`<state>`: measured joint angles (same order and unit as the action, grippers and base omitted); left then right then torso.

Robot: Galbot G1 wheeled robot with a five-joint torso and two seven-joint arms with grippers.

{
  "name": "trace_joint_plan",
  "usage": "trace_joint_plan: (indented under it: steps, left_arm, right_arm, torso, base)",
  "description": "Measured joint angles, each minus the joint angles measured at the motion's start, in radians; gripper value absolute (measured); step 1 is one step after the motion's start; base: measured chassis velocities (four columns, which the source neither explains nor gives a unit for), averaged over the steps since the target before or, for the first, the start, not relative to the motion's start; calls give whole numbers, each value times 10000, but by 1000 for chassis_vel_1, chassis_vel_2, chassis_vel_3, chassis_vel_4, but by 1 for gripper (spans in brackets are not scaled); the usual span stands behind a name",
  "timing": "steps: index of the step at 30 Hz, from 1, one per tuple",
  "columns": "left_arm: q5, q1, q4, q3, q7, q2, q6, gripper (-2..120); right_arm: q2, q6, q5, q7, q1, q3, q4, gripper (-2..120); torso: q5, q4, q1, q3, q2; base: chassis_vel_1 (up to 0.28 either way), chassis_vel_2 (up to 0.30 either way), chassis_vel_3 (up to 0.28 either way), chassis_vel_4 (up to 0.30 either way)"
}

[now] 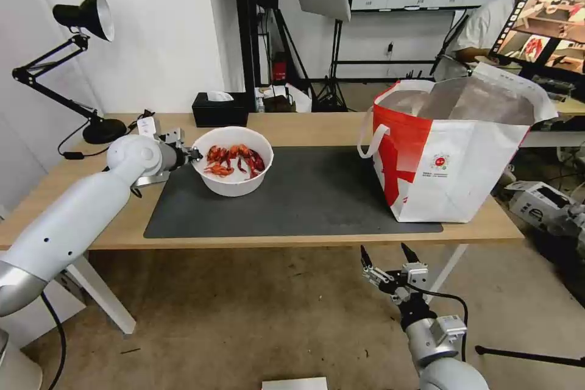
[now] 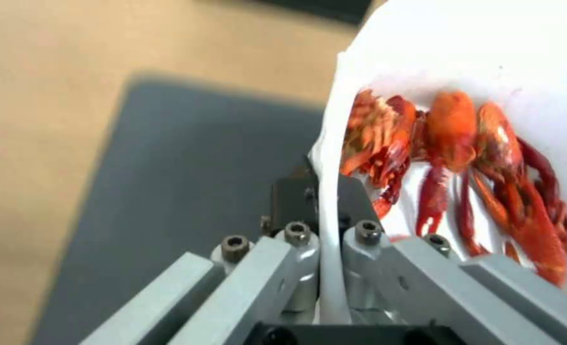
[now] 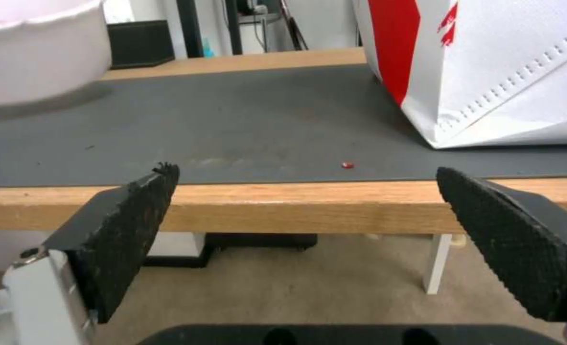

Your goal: Pick up the trash from the table and place it into the takeout bag.

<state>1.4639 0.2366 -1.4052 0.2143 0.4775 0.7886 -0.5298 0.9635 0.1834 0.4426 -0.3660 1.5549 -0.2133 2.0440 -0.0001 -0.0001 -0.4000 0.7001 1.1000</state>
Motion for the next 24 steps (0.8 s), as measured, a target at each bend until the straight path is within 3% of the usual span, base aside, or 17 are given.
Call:
trace_joint_plan:
  steps: [3,7,16,24]
  left_arm:
    - [-628,35,-351,-146,276,-1,1089,0]
    - [-1174,37,-797,-143,326,-142,1678,0]
    - [-1706,-119,-1616,154,-196,-366,2412,0]
    - [-1509,-765,-1849,730,-264,60,2530,0]
  right_arm:
    - [0,0,0,0,0,0,0,100]
    - [0,0,0,0,0,1,0,100]
    - [0,0,0,0,0,0,0,100]
    - [0,0,0,0,0,0,0,100]
  torso:
    - [1,1,0,-1,0]
    - [0,-1,0,0,0]
    - [1,1,0,-1,0]
    - [1,0,0,-1,0]
  base:
    - [0,0,0,0]
    - [0,0,0,0]
    - [0,0,0,0]
    - [0,0,0,0]
